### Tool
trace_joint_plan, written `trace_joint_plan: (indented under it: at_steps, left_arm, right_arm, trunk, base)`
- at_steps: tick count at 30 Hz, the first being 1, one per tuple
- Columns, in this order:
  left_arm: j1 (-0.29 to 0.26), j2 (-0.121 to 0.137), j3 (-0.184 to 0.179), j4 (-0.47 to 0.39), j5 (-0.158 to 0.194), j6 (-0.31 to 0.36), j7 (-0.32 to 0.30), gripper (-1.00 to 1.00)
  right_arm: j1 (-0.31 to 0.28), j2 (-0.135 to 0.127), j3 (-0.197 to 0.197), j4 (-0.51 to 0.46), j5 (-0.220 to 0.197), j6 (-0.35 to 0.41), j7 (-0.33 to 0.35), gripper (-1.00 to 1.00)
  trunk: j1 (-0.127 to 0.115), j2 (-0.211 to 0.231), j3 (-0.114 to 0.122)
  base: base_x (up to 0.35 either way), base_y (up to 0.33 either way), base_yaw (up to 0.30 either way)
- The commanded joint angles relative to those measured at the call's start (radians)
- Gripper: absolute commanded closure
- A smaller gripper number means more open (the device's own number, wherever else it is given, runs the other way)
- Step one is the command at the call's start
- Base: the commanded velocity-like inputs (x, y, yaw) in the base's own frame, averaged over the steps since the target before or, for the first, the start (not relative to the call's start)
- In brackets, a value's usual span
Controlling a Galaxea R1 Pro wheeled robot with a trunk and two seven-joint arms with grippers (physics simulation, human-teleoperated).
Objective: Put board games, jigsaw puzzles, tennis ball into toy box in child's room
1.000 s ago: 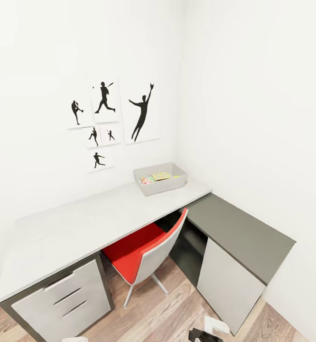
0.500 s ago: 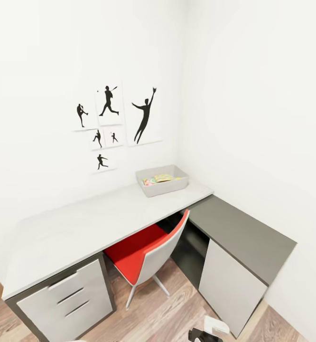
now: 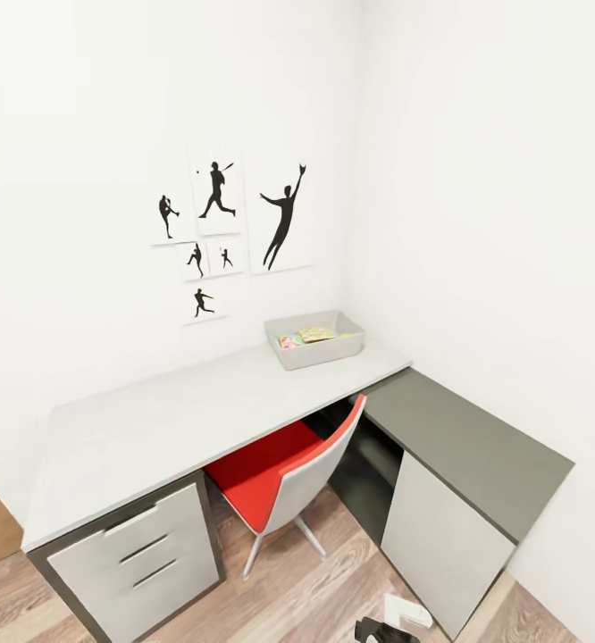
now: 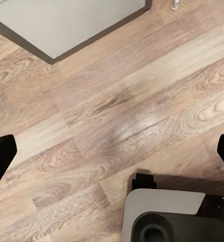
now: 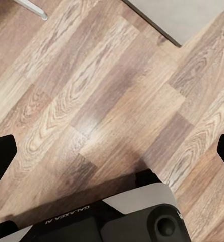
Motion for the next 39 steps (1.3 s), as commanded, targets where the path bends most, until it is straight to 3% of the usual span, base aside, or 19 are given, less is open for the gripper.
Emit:
trace_joint_plan:
  at_steps: [1,22,32,39]
  left_arm:
    - [0.0,0.001,-0.009,-0.004,0.006,-0.001,0.008,-1.0]
    - [0.01,-0.012,-0.009,-0.004,0.007,-0.003,0.01,-1.0]
    - [0.015,-0.013,-0.009,-0.004,0.003,-0.012,0.018,-1.0]
    - [0.025,-0.011,-0.015,0.001,0.0,-0.009,0.02,-1.0]
  right_arm:
    - [-0.001,-0.001,0.008,-0.002,-0.003,0.008,-0.008,-1.0]
    - [-0.001,0.0,0.008,-0.002,-0.002,0.007,-0.008,-1.0]
    - [-0.001,-0.001,0.008,-0.002,-0.002,0.008,-0.008,-1.0]
    - [-0.001,-0.001,0.008,0.004,-0.007,0.007,-0.009,-1.0]
  trunk:
    - [0.001,-0.002,-0.002]
    - [0.001,-0.002,-0.002]
    - [0.001,-0.002,-0.002]
    - [0.001,-0.002,-0.002]
  base:
    - [0.0,0.038,0.084]
    - [0.011,0.027,0.01]
    - [0.0,0.0,0.227]
    - [0.0,0.0,0.047]
